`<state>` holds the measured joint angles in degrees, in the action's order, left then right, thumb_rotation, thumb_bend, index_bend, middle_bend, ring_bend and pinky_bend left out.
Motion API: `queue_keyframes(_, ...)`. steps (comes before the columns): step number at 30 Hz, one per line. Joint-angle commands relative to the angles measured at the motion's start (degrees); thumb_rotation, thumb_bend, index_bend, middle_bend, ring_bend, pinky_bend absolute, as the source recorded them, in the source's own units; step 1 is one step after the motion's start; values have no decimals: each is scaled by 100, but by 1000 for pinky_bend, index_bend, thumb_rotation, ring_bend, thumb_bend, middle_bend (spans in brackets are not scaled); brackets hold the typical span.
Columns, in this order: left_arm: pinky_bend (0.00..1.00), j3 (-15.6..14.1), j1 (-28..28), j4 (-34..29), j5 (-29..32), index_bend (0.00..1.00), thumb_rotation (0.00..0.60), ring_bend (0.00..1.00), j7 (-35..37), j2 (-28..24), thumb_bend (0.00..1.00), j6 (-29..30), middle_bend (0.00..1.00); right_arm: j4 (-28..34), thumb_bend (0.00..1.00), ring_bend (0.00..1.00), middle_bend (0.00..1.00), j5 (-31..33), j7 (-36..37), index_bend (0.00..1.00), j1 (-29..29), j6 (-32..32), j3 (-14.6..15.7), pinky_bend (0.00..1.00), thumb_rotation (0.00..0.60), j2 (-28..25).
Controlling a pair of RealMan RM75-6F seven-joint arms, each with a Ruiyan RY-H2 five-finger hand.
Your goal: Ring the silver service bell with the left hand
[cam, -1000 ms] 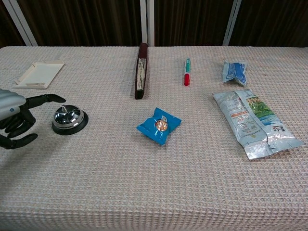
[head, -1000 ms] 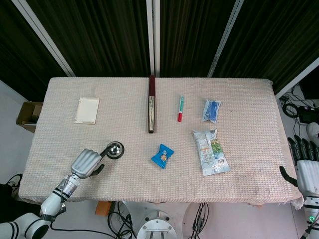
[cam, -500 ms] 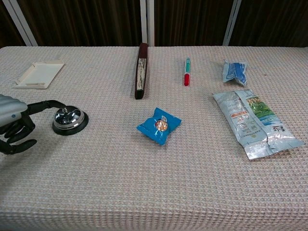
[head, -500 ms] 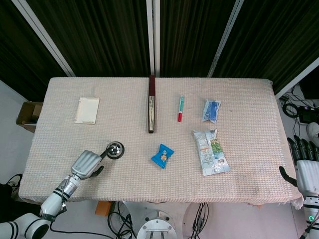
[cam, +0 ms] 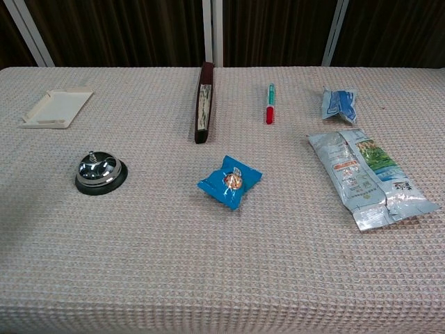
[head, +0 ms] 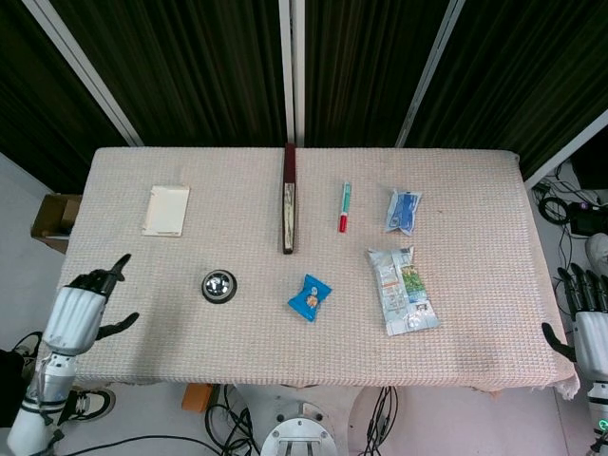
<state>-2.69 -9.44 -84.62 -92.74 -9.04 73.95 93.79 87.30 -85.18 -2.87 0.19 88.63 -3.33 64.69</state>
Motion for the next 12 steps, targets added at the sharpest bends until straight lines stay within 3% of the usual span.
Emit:
queue_keyframes(1, 214, -278, 564, 156, 309, 86, 87, 33, 82, -185, 0, 130, 10, -24, 175, 0, 0, -9, -35, 0, -65, -14, 84, 0, 600, -38)
queue_keyframes(5, 192, -333, 763, 194, 419, 85, 51, 29, 237, -262, 0, 117, 10, -23, 174, 0, 0, -50, -59, 0, -102, -53, 165, 0, 600, -66)
queue_keyframes(12, 187, -252, 770, 122, 302, 85, 51, 30, 359, -415, 0, 70, 19, 36, 176, 0, 0, -116, -151, 0, -110, 37, 134, 0, 600, -13)
